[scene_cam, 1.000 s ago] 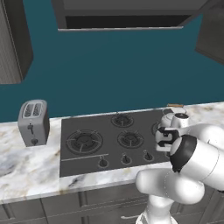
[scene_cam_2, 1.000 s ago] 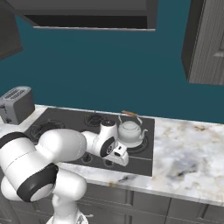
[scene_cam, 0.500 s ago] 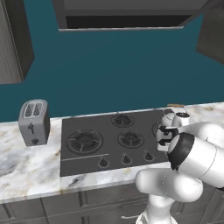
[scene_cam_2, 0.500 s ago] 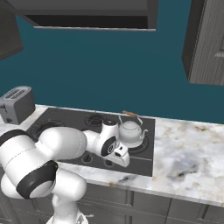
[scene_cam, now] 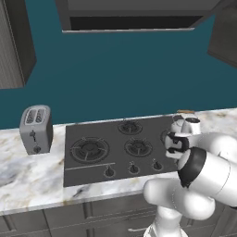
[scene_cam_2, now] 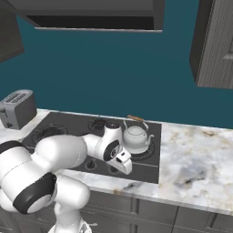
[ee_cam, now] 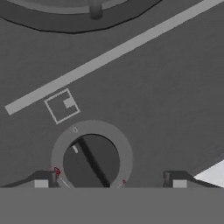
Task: The kettle is done boiling. Turn off the stove, then wait for 300 timesteps before moving the kettle to the dining table.
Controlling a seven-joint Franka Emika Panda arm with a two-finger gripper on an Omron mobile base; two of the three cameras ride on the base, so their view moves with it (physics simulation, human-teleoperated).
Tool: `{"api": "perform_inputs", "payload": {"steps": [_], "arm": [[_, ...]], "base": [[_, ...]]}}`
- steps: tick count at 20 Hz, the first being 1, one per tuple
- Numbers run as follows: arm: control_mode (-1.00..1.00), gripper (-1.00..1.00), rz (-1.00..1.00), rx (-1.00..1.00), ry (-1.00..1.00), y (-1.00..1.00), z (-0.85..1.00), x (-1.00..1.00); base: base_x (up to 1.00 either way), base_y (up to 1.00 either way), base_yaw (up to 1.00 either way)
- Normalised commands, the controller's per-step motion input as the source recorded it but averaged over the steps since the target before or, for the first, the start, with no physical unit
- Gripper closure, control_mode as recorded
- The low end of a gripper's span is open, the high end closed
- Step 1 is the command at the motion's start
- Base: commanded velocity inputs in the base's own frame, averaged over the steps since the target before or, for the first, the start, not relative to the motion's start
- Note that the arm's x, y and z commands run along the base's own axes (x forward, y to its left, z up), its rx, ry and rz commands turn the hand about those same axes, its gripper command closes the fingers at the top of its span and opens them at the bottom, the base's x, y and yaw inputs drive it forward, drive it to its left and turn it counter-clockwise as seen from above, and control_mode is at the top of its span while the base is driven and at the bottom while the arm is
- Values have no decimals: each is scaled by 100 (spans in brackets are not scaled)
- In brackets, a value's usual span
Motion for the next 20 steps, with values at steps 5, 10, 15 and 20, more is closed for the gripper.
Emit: {"api": "perform_inputs", "payload": {"steps": [5, 10, 15, 20], "arm": [[-100, -100, -4, -3, 0, 0, 41, 0], [-100, -100, -1, -2, 0, 0, 39, -1], [-100, -100, 0, -2, 0, 0, 39, 0], [-100, -100, 0, -3, 0, 0, 45, 0]], "base": [[0, 0, 0], [0, 0, 0], [0, 0, 0], [0, 0, 0]]}}
